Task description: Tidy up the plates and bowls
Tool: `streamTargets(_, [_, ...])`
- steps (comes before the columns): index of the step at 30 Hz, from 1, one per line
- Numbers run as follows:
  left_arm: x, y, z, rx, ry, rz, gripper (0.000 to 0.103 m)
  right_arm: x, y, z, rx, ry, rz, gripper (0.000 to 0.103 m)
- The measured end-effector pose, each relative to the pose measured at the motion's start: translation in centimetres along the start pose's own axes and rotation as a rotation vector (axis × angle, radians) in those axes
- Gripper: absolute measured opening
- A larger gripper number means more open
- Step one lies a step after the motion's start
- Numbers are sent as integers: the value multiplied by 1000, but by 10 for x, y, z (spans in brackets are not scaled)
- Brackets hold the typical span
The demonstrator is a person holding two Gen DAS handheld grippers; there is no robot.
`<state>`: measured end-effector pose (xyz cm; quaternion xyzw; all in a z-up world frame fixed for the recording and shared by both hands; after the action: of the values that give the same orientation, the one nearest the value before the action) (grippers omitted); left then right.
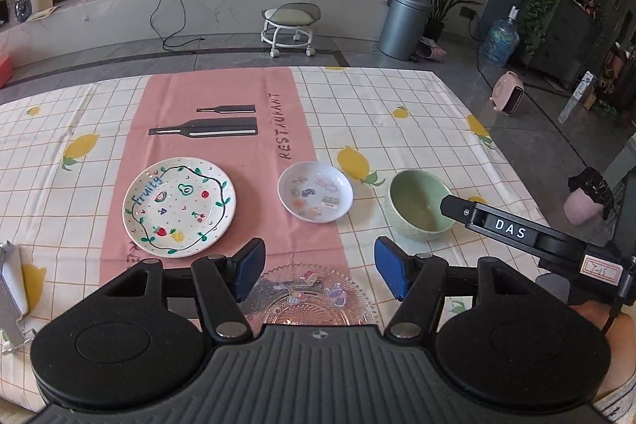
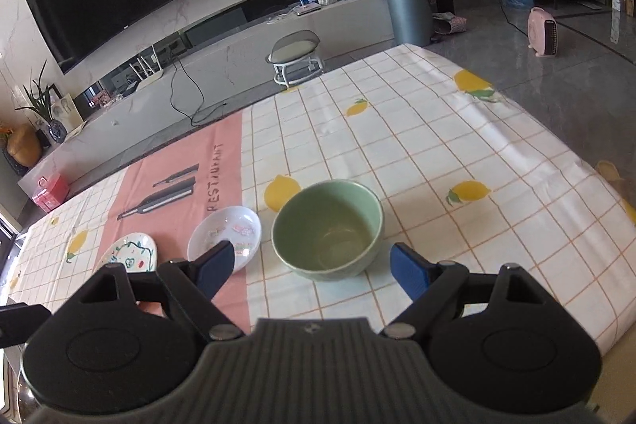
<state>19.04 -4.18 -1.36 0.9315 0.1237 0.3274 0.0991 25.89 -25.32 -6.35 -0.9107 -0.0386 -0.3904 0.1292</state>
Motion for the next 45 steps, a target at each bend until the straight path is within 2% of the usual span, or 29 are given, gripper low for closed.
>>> streamTargets(3, [9,2,11,26,-2,-28,73,7,7,12,-7,6,42,84])
streamTargets(7, [22,7,22,47,26,3,73,6,21,32,-24,-47,97,82])
streamTargets(16, [23,31,57,33,-52,39,73,13,54,50,-75,-68,123,82])
streamTargets(18, [22,37,63,44,-50,51,73,12,57,56,-68,-82,132,77])
streamTargets(24, [17,58,83,14,-72,97,72,14,58,70,-21,-101,127,73])
streamTargets(26, [15,62,91,28,-84,104,65,12,61,74,-27,-111,134,69])
streamTargets(31, [12,75,113,25,-99,109,64,9,70,81,33,-133,243,59])
streamTargets(36, [2,87,139,28,-155,106,64,0,69,87,-4,-181,207,52])
streamTargets(38, [-3,91,148,36,-164,100,54,-6,69,91,-15,-208,193,48])
streamTargets(39, [-4,92,153,39,-167,97,50,-9,69,92,-26,-220,181,42])
streamTargets(41, [-7,92,162,55,-177,85,39,-14,70,93,-39,-234,158,40])
streamTargets(43, [-10,91,169,50,-194,58,32,-15,72,94,-26,-232,167,38])
streamTargets(45, [-11,88,176,44,-213,26,29,-15,72,93,-17,-231,177,36])
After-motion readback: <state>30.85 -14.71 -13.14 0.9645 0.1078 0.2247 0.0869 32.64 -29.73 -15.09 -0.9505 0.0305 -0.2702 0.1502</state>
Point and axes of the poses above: each gripper's, at about its wrist camera, not at the fingertips, and z roughly the way its jaws point, y to its right, x to its top, the point moved 8 cm from there along z, roughly the way its jaws point, and after that the axes turned 10 degrees about -z, right-handed, at the moved point
